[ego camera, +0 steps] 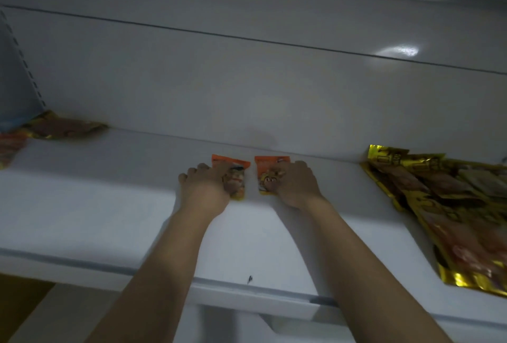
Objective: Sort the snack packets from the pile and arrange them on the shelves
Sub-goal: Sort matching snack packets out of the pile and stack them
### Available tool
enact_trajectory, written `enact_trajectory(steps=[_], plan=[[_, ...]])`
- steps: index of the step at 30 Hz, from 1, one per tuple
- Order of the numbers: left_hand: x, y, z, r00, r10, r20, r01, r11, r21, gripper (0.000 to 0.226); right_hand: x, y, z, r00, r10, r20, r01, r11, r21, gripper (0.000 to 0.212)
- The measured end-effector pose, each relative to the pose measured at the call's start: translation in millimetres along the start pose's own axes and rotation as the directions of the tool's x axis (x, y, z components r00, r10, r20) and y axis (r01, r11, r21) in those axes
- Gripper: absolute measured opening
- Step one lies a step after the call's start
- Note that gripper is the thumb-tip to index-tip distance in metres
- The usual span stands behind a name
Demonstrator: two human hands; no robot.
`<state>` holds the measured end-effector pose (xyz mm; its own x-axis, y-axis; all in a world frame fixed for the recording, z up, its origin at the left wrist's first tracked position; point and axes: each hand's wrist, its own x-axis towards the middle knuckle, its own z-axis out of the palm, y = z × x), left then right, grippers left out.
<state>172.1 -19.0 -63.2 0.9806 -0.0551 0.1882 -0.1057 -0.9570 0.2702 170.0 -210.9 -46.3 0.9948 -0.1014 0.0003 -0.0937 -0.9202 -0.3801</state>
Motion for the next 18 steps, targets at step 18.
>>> enact_trajectory(steps=[18], plan=[[-83,142,-24,0.955,0.028,-0.295,-0.262,0.539,-0.800,0.043,-143,94,-100,0.837,0.101,-0.538,0.137,0.913,0.384,0.053]])
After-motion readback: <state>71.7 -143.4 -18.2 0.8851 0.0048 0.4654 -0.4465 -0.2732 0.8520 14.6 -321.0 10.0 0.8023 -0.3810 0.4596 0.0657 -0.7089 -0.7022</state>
